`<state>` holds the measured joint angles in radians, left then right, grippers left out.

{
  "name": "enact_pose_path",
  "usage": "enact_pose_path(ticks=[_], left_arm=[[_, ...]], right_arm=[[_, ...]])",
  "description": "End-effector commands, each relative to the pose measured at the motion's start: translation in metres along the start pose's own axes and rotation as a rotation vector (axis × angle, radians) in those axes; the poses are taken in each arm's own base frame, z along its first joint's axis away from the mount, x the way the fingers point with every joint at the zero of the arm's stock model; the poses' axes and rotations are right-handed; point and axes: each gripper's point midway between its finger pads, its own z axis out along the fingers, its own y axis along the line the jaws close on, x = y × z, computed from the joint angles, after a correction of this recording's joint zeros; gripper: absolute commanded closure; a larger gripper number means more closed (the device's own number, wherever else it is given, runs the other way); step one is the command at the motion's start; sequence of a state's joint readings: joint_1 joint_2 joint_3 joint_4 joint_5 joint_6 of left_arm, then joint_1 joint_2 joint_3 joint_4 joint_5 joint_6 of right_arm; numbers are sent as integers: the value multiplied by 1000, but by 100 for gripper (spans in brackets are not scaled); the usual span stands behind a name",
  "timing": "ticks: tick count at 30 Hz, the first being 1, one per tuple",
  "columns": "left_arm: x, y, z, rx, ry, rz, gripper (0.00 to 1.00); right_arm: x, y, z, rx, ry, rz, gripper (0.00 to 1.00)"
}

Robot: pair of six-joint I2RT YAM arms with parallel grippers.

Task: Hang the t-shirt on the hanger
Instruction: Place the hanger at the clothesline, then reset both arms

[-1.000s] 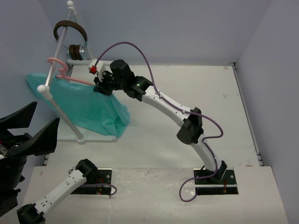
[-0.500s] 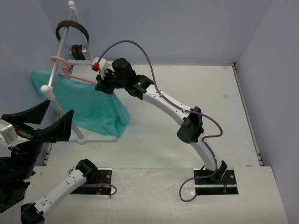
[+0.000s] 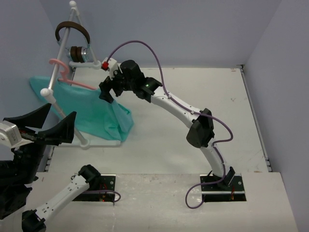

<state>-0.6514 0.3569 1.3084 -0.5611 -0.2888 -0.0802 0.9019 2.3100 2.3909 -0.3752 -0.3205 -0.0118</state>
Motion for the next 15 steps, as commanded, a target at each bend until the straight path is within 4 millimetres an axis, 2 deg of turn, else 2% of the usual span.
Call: enact_pose_path(ticks=[1, 2, 3, 4, 5, 6, 7, 8, 11, 12, 14, 15], left_arm=[[23, 17, 9, -101, 74, 74, 0], [30, 20, 10, -115, 89, 80, 0], [41, 22, 11, -129, 111, 89, 0], [47, 22, 12, -129, 123, 94, 0], [53, 23, 12, -131, 134, 106, 0], [65, 23, 14, -133, 160, 121, 0], [71, 24, 14, -134, 171, 126, 0], [77, 24, 11, -130, 184, 130, 0], [81, 33, -2, -171, 190, 106, 0], [86, 40, -8, -207, 203, 94, 0], [89, 57, -20, -295, 204, 86, 0], [94, 67, -27, -352, 208, 86, 0]], right_arm=[[-60, -8, -69, 57, -119, 60, 1], [-78, -8, -90, 92, -159, 62, 1], [-65, -17, -112, 164, -138, 98, 1], [-84, -13, -134, 181, -183, 98, 1], [-60, -31, -151, 304, -145, 136, 1], [-56, -40, -187, 428, -160, 162, 1], [-51, -44, -210, 501, -167, 174, 1], [-44, -47, -244, 593, -184, 191, 1], [-18, -43, -315, 749, -181, 244, 1], [-3, -36, -347, 786, -177, 260, 1], [14, -31, -394, 883, -218, 308, 1], [24, -26, -425, 934, -240, 334, 1]])
